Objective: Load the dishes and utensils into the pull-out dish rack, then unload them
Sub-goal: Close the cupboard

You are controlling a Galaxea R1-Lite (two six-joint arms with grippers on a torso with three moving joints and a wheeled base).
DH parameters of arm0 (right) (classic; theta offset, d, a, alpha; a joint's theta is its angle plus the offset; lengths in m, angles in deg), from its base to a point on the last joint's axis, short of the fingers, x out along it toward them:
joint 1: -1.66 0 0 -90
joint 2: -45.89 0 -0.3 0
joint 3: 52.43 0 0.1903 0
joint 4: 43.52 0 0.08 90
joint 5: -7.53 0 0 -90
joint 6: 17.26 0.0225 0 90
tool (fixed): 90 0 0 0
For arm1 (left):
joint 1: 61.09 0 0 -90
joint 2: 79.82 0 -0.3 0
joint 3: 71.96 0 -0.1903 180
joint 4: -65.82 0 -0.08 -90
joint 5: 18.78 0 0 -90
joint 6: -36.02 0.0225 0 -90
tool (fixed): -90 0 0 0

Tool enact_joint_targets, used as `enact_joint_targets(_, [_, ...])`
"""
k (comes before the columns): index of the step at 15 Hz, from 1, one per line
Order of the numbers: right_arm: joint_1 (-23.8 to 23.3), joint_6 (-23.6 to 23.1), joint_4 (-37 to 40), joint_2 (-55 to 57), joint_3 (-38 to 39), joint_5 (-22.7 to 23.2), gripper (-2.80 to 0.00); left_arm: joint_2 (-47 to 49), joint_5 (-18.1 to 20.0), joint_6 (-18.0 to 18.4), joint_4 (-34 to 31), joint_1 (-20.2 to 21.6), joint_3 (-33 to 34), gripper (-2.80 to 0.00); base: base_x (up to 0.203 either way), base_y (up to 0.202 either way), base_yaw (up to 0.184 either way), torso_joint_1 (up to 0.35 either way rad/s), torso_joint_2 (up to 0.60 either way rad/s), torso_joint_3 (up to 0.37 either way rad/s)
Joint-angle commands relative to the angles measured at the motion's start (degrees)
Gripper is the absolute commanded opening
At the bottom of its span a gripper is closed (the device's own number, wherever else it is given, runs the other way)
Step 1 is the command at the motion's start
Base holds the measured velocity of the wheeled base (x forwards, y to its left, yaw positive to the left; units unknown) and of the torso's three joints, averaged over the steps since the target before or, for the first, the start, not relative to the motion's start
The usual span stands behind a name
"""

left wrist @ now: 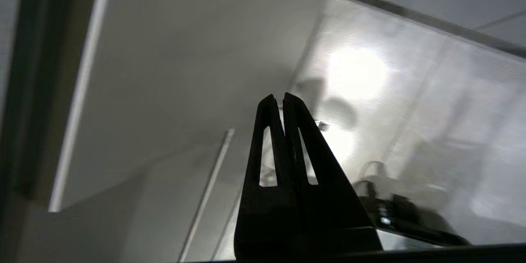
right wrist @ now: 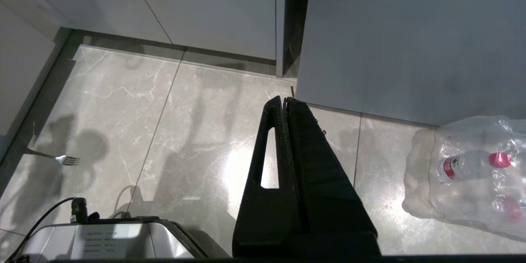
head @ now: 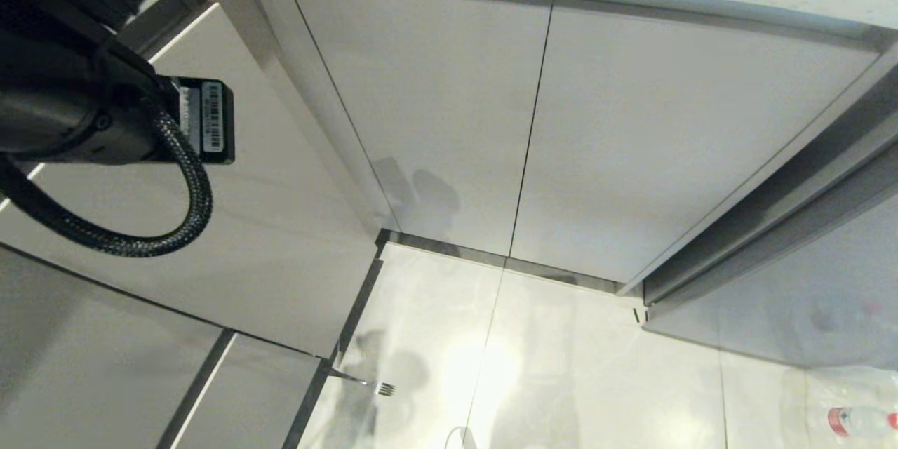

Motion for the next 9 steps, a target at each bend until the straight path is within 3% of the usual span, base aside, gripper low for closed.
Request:
enact_joint_targets(1, [0.03, 0.04, 0.07, 0.02, 0.09, 0.00, -2.80, -1.48, -0.01, -0.25, 0.49, -3.65, 0.12, -2.80, 0.000, 0.000, 0.000, 0.000, 0.00, 0.000])
enact_joint_targets(5, [0.03, 0.04, -0.02, 0.02, 0.09, 0.00, -2.80, -7.40, 0.34, 0.06, 6.51, -7.26, 0.04, -2.80, 0.000, 0.000, 0.000, 0.000, 0.00, 0.000])
enact_joint_targets(7, [0.03, 0.04, -0.02, 0.02, 0.09, 0.00, -2.80, -12.05, 0.82, 2.52, 11.11, -7.25, -0.06, -2.80, 0.000, 0.000, 0.000, 0.000, 0.00, 0.000])
enact_joint_targets(9, [0.03, 0.04, -0.02, 0.02, 0.09, 0.00, -2.80, -18.27, 4.26, 6.30, 15.90, -5.76, 0.01, -2.80, 0.000, 0.000, 0.000, 0.000, 0.00, 0.000])
